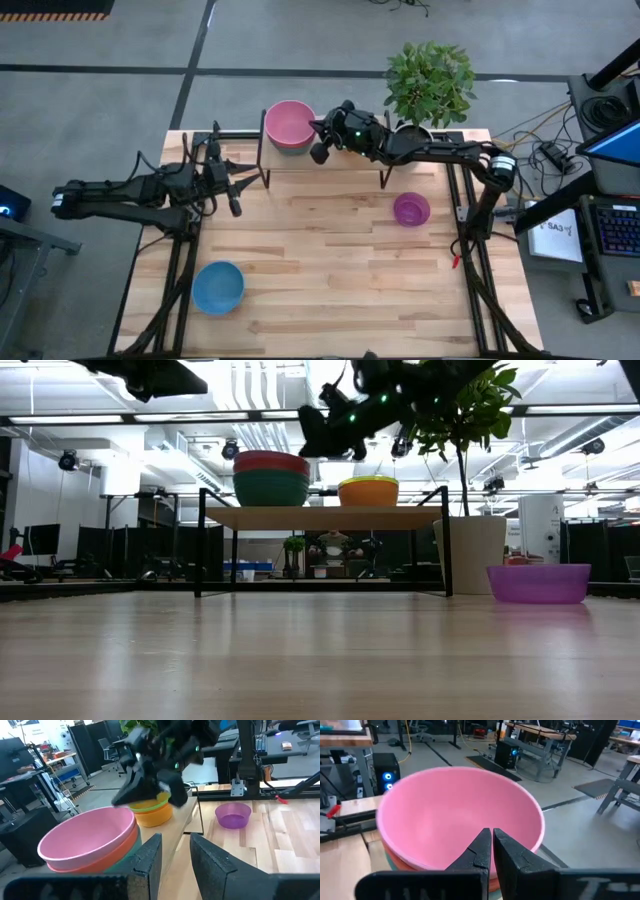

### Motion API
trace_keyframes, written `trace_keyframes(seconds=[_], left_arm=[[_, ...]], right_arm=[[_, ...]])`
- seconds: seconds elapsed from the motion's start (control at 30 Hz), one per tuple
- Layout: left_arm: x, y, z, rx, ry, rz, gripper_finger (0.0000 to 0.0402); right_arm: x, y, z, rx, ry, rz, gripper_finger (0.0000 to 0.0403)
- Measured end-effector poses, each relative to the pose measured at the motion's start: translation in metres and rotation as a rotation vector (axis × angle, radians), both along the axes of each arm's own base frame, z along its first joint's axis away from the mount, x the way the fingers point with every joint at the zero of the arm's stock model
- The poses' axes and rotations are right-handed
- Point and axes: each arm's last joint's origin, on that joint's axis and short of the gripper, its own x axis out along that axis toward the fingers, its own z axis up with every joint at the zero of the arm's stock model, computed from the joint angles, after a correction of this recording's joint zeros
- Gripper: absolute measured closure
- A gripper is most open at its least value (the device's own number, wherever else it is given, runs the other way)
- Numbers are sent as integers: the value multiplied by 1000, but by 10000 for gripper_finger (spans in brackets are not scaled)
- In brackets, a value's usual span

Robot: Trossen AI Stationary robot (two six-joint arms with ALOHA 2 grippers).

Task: Place and stack bowls onto a shelf
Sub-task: Stack the pink bowl on the dark orange bowl on the shelf, then stack the blue bowl on the pink bowl on the shelf

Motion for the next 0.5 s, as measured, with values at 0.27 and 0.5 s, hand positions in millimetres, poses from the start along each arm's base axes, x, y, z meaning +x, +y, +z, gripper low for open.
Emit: trace_keyframes(seconds=[0.27,0.5], left_arm=[[-3,-3,-22,-320,110,-25,318],[9,-18,-47,-683,330,-192,318]], right_arm=[[-31,40,44,-22,77,80,394],[-60,100,51,8,196,227,394]])
